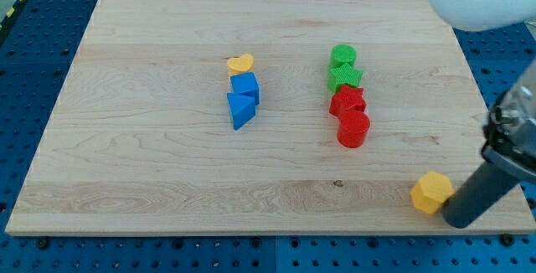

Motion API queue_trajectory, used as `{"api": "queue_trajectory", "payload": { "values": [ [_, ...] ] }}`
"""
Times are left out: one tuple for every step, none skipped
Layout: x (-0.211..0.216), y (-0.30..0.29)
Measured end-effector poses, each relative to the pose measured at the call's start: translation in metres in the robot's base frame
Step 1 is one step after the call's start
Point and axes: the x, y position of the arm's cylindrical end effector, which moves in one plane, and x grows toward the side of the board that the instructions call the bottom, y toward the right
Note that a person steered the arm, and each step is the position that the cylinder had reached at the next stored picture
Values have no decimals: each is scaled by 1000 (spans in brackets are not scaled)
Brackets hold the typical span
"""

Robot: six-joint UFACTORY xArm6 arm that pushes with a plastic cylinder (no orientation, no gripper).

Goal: Move the yellow hexagon towards the red circle

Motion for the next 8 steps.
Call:
{"api": "queue_trajectory", "payload": {
  "values": [
    [1, 8],
    [2, 22],
    [-1, 8],
    [-8, -22],
    [-10, -20],
    [-10, 20],
    [-12, 29],
    [-21, 13]
  ]
}}
